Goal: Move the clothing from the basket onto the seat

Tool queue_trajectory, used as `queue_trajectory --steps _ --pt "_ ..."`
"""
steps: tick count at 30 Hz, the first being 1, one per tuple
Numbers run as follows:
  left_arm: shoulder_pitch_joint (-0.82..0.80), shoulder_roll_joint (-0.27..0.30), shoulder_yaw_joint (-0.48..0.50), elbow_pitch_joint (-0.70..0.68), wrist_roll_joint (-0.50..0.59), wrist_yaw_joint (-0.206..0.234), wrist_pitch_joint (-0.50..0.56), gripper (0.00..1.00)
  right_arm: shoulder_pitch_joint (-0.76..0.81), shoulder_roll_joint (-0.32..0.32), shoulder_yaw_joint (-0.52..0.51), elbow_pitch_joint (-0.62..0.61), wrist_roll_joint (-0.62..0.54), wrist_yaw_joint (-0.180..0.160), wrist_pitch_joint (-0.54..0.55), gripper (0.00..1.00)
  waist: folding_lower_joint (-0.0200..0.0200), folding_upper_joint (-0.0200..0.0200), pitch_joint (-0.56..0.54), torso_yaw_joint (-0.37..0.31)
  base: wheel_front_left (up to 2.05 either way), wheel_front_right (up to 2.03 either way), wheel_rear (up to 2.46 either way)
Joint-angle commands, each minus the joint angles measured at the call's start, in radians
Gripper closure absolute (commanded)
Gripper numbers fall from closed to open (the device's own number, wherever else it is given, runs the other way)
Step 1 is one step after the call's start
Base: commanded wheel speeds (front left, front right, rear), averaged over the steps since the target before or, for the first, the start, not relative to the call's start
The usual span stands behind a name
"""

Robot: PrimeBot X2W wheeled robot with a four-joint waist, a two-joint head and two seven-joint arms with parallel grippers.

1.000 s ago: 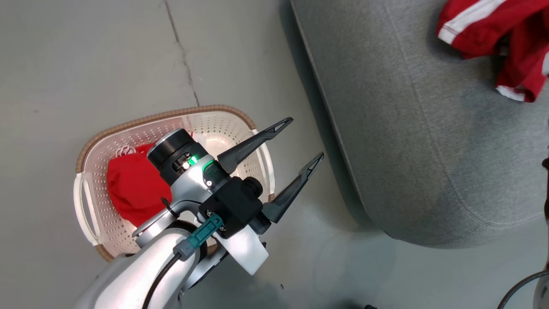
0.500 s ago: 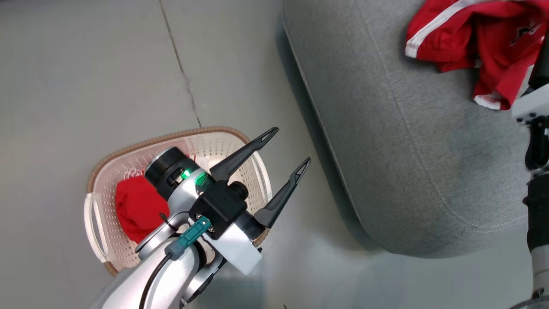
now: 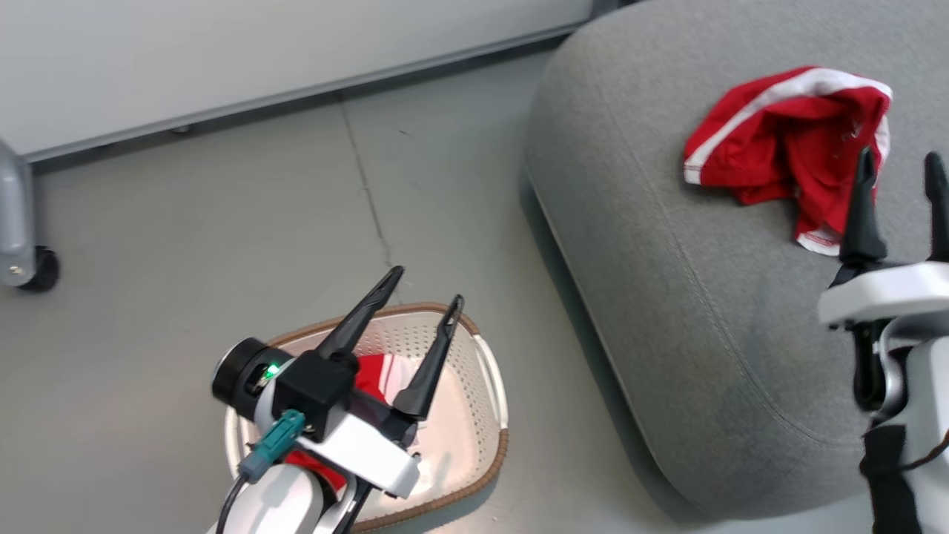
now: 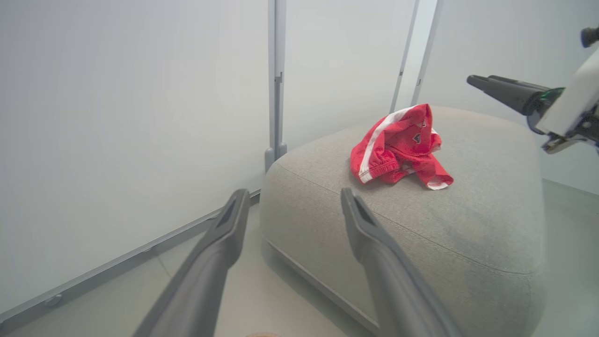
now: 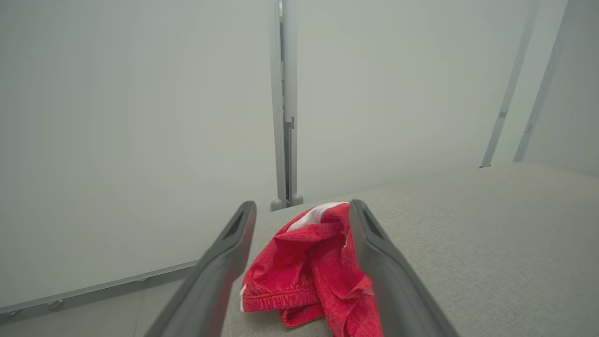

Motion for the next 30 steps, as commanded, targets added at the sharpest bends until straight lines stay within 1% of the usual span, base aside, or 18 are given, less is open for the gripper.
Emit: queue_trajectory --steps 1,4,9,14,18,21,24,30 --pt "0.021 0.004 0.017 0.007 -0.009 0.018 -0.008 0.00 0.041 0.009 0.020 -0.031 0.009 0.000 0.000 0.00 0.0000 -0.0001 -0.052 0.058 0.00 0.00 0.00" --pt "0.043 0.003 0.047 0.009 -0.028 0.046 -0.022 0.00 0.098 0.013 0.057 -0.097 0.013 0.000 0.009 0.00 0.0000 -0.0001 -0.077 0.095 0.00 0.00 0.00" --pt "0.065 0.014 0.107 0.011 -0.056 0.086 -0.042 0.00 0.183 0.030 0.106 -0.217 0.026 0.000 0.058 0.00 0.0000 -0.0001 -0.103 0.165 0.00 0.00 0.00" --pt "0.088 0.022 0.168 0.012 -0.090 0.109 -0.064 0.00 0.250 0.036 0.139 -0.321 0.033 0.000 0.100 0.00 0.0000 -0.0001 -0.125 0.233 0.00 0.00 0.00" --pt "0.114 0.031 0.222 0.012 -0.113 0.130 -0.077 0.00 0.295 0.038 0.154 -0.378 0.039 0.000 0.124 0.00 0.0000 -0.0001 -0.145 0.281 0.00 0.00 0.00" --pt "0.135 0.040 0.259 0.014 -0.127 0.134 -0.084 0.00 0.324 0.038 0.166 -0.404 0.048 0.000 0.142 0.00 0.0000 -0.0001 -0.161 0.309 0.00 0.00 0.00" --pt "0.161 0.043 0.285 0.013 -0.142 0.130 -0.088 0.00 0.354 0.037 0.176 -0.417 0.054 0.000 0.154 0.00 0.0000 -0.0001 -0.181 0.329 0.00 0.00 0.00" --pt "0.211 0.041 0.325 -0.005 -0.156 0.136 -0.092 0.00 0.407 0.037 0.185 -0.435 0.050 0.000 0.174 0.00 0.0000 -0.0001 -0.215 0.348 0.00 0.00 0.00"
